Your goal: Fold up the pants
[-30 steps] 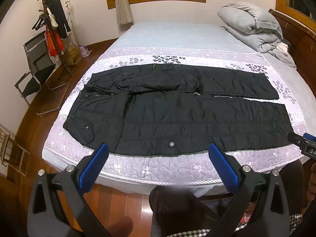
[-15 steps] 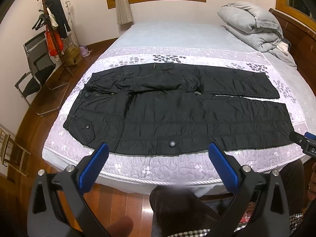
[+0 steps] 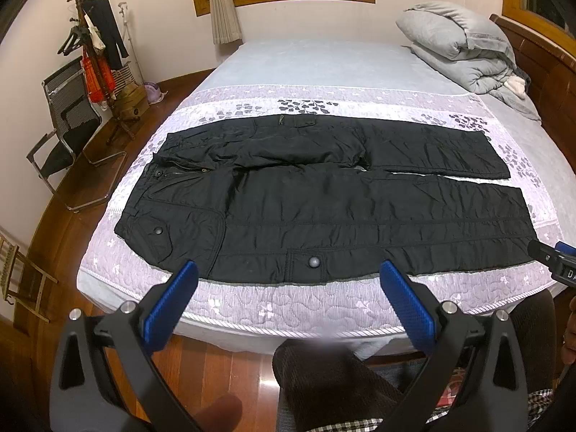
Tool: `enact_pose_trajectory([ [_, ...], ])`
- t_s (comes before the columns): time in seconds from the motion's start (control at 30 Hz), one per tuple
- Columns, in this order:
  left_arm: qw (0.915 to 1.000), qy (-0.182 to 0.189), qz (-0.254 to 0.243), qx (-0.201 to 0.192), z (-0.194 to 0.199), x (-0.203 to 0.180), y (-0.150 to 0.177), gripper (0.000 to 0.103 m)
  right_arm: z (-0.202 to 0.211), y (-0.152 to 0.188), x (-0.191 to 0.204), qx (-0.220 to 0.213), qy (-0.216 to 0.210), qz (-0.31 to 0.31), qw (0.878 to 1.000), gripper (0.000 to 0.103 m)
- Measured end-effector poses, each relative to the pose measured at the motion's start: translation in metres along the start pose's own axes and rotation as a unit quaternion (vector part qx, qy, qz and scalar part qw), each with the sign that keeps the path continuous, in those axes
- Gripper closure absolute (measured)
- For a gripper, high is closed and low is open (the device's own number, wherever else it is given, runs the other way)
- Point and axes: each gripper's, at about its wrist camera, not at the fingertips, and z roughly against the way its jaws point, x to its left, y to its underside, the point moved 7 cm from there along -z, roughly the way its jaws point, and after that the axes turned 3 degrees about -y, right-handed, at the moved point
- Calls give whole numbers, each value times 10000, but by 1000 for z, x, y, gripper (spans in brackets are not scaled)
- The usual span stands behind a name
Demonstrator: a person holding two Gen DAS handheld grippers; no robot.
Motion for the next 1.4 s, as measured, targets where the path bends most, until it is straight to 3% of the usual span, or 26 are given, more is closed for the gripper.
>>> enact_pose_trajectory([
  [1.3, 9999, -34, -89, 64, -13, -7, -5, 3, -8, -5, -6, 21, 77, -7, 10000, 3],
  [1.4, 9999, 117, -83, 15, -15, -10, -9, 3, -11, -10, -8, 12, 57, 79, 10000, 3],
])
